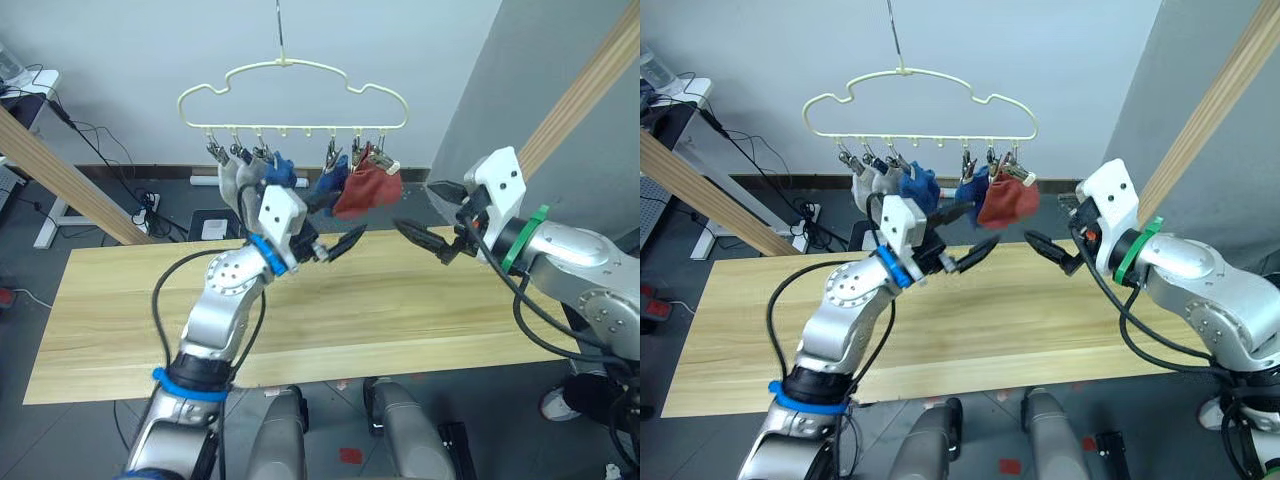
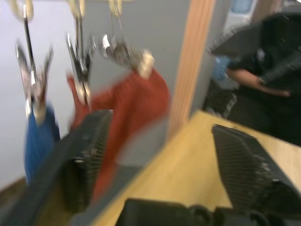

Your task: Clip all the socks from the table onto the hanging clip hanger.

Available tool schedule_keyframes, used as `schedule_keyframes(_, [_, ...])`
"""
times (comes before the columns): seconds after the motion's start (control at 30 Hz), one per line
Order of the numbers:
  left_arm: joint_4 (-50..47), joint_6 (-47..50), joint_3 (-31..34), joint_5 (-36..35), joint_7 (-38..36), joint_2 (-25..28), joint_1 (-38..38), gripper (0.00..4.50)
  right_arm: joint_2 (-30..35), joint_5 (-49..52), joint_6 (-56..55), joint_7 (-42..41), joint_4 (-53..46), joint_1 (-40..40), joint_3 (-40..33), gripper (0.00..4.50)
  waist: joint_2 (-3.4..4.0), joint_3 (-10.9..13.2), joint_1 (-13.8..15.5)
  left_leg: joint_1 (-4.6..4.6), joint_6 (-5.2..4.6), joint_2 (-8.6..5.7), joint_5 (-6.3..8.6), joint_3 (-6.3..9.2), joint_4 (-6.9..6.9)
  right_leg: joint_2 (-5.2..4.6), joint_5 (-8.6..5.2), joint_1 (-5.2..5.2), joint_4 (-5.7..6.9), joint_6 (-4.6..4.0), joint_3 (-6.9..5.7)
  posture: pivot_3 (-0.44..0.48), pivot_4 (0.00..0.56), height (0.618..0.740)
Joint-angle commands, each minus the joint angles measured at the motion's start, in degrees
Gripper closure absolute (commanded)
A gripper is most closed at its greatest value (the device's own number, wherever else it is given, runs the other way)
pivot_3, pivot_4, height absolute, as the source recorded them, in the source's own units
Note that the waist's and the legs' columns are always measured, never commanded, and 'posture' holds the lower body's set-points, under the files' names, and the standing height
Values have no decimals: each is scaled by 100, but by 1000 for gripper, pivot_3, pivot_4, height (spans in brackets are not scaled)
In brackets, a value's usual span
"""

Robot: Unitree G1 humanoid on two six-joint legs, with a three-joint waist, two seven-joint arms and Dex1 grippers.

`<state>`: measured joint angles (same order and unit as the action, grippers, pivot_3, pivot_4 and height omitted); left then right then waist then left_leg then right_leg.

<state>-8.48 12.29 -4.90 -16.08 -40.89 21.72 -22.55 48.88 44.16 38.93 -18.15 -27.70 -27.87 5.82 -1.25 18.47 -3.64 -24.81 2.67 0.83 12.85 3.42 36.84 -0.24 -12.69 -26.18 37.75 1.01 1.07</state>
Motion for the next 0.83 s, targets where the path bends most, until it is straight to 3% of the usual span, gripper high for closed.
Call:
schedule_keyframes(0.03, [-663,671,492,-588,-354,576,469,10,-42,-700,-629,-476,-123,336,-75,0,-1,1,13,0,0,1,0,1,1,0,0,0,0,0,-2,-45,329,740])
schedule_keyframes(0.17, [-1027,1651,1220,-845,-376,1577,1172,10,-172,-1166,-1013,-808,31,781,-192,0,-3,2,38,3,1,1,-1,4,5,0,0,2,3,0,-3,-17,320,740])
schedule_keyframes(0.23, [-1137,1875,1341,-843,-322,1835,1362,10,-265,-1290,-1076,-911,61,852,-243,0,-3,2,46,5,1,0,-1,3,8,-3,1,4,5,2,-1,-17,320,740])
schedule_keyframes(0.4, [-1190,1659,2329,-713,-515,2468,2231,10,-383,-1698,-1419,-1220,214,1250,-337,0,-17,-7,113,4,3,-1,-1,3,5,-7,4,6,-3,7,-4,34,286,740])
schedule_keyframes(0.53, [-1106,1718,2590,-935,-558,2552,2285,10,-482,-1863,-1489,-1377,308,1339,-444,0,-15,-8,203,4,5,0,-1,4,4,-8,4,2,-1,6,-8,46,275,740])
schedule_keyframes(0.83, [-1139,1920,2547,-1237,-574,2456,2067,10,-687,-2064,-1488,-1575,438,1270,-506,0,-17,-9,240,3,7,-6,-3,-7,10,-28,9,9,-1,14,-5,51,265,740])
